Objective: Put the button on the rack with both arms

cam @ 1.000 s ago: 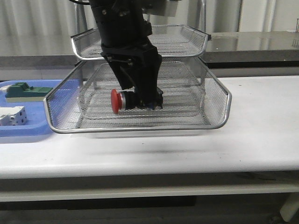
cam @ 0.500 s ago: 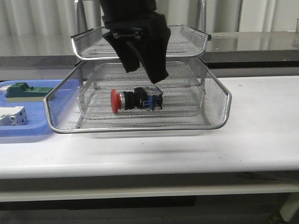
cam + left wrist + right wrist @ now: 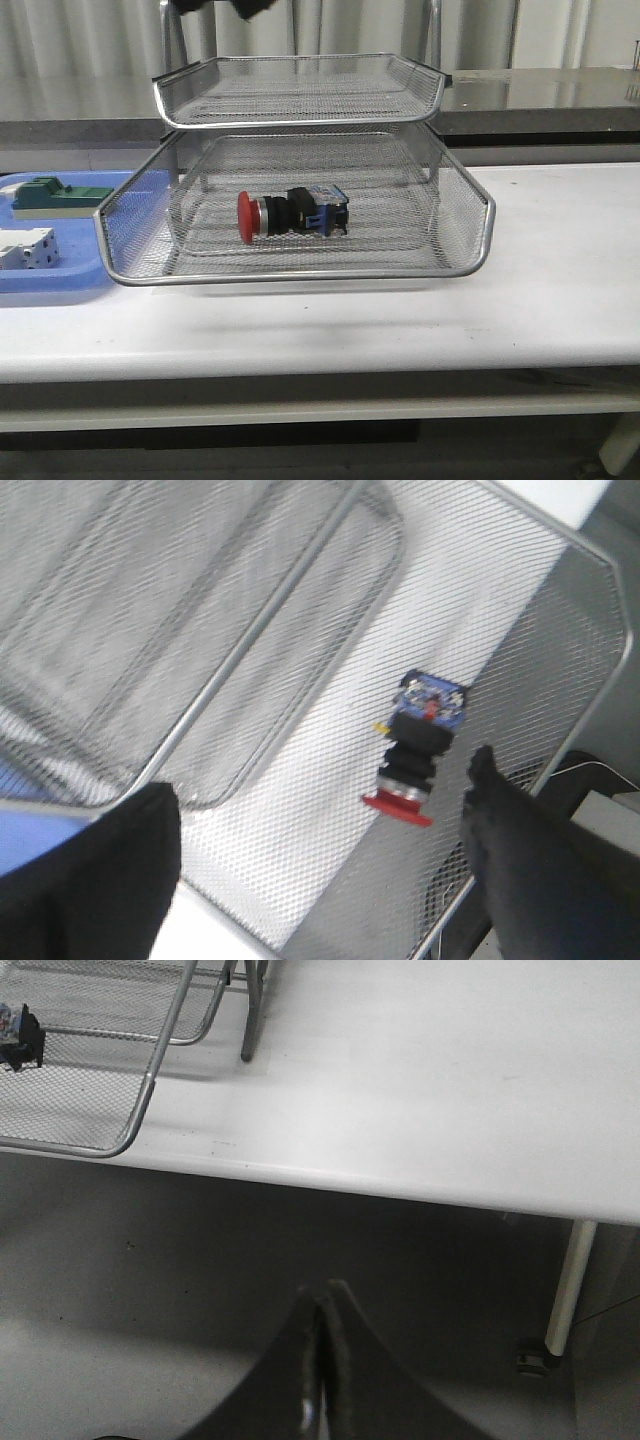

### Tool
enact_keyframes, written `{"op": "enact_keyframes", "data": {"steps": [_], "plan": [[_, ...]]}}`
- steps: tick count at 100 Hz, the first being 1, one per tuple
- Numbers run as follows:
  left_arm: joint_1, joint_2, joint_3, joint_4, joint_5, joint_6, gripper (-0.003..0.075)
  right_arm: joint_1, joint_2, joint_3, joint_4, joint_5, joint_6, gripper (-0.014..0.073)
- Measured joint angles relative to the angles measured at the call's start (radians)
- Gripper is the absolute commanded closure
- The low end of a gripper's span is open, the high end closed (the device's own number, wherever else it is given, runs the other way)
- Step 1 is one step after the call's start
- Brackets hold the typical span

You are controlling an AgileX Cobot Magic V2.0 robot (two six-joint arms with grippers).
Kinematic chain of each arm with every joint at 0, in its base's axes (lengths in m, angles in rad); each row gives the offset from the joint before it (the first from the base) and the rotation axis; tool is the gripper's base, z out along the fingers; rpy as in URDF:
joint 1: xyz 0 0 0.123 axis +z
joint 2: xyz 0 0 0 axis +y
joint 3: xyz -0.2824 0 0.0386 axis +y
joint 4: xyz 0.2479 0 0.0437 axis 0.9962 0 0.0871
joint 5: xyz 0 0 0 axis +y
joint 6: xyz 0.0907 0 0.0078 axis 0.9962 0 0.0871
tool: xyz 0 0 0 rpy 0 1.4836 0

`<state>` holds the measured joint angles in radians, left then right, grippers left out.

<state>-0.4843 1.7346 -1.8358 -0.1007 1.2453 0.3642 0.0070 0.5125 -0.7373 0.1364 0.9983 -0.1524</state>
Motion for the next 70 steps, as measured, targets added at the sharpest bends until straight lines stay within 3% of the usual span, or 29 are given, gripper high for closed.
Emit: {"op": "enact_keyframes", "data": {"steps": [39,70], "plan": [[0.303,-0.303,0.367,-0.015,-0.031,-0.055,0.0162,0.0,0.0,0.0,0.0,0.0,0.0,0.0662],[0.368,-0.656,0.744,-0.04,-0.257,-0.086,0.0162,0.0,0.0,0.0,0.0,0.0,0.0,0.0662]]}}
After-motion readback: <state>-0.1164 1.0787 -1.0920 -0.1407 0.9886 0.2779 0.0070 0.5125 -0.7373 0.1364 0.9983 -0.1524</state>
